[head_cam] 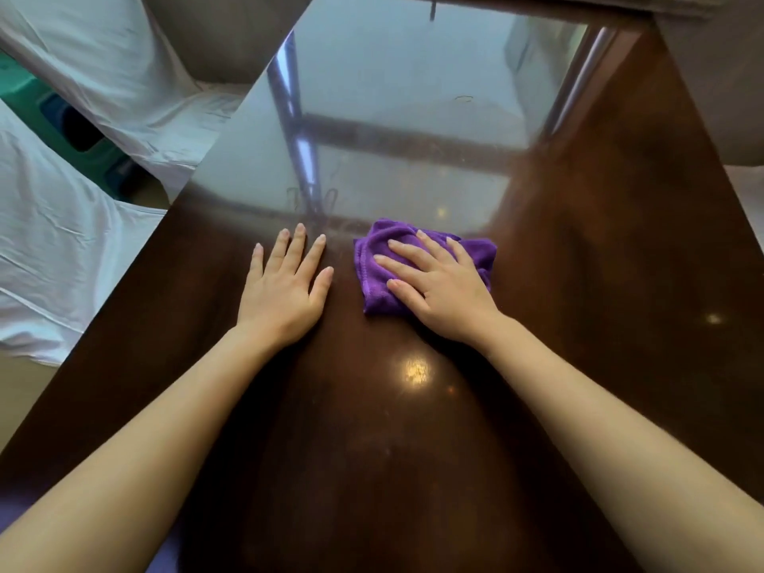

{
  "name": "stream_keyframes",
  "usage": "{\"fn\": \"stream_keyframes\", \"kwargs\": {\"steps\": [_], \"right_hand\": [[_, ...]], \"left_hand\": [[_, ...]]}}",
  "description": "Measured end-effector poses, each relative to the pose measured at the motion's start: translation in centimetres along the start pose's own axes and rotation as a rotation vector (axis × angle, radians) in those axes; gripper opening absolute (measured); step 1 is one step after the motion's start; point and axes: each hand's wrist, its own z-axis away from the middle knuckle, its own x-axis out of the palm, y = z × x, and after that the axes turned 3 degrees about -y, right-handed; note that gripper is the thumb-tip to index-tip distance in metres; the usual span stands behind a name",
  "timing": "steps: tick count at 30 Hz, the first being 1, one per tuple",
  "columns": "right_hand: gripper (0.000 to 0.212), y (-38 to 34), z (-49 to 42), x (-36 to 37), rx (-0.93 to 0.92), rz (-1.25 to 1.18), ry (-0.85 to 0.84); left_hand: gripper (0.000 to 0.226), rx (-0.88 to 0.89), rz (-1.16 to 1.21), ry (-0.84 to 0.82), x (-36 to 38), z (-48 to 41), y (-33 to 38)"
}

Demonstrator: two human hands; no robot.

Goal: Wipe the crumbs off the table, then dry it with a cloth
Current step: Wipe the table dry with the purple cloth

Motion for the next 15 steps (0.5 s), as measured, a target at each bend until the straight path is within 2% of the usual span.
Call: {"fn": "stream_keyframes", "kwargs": {"steps": [5,10,13,15], "right_hand": [[0.048,-6.2,8.0,1.2,-0.024,0.024,-0.071],[0.051,-12.1,16.1,3.6,-0.134,0.078,-0.153],[0.055,-12.5,17.6,4.3,-0.17,0.128,-0.143],[0.055,-11.8,16.4,3.8,-0.116,0.089,-0.089]], "left_hand": [[0.056,0.015,0.001,-0.01,0.2,4.7,-0.3],[0.059,-0.009,-0.002,-0.007,0.0,7.9,-0.3],[0.059,-0.039,-0.03,0.009,0.1,9.6,-1.0],[0.061,-0.08,-0.017,0.015,0.0,10.5,-2.0]]}}
